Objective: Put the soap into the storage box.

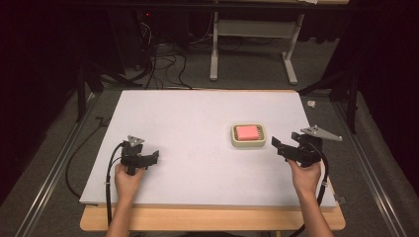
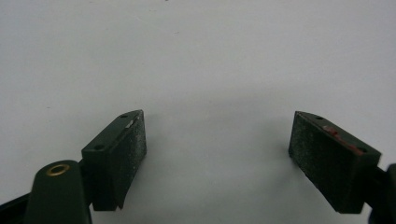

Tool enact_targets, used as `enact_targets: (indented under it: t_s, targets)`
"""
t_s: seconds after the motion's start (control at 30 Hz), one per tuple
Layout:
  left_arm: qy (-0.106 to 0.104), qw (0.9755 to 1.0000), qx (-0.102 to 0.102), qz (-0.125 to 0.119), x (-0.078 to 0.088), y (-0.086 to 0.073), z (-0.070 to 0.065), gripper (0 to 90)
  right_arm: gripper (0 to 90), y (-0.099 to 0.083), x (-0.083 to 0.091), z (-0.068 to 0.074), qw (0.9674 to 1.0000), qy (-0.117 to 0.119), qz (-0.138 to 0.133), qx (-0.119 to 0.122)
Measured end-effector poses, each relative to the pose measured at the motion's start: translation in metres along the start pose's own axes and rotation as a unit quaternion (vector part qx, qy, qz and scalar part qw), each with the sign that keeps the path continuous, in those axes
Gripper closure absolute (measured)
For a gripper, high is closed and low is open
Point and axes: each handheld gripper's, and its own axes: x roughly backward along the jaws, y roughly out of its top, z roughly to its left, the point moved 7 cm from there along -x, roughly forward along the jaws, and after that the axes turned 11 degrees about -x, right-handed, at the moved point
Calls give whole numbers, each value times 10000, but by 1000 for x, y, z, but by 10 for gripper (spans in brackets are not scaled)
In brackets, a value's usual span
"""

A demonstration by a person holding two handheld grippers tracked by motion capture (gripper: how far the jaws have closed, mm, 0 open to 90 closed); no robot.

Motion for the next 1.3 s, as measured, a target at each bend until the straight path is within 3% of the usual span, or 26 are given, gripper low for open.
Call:
enact_targets:
  t_s: [0.53,1.0,1.3]
  targets:
    - [6,10000,-5,0,0,0,0,196,208,-21,10,-19,9999,76,16,-108]
    - [6,10000,-6,1,0,0,0,196,208,-40,3,-20,9986,387,15,-371]
    - [5,10000,-6,0,0,0,0,196,213,-49,-2,-18,9983,406,73,-420]
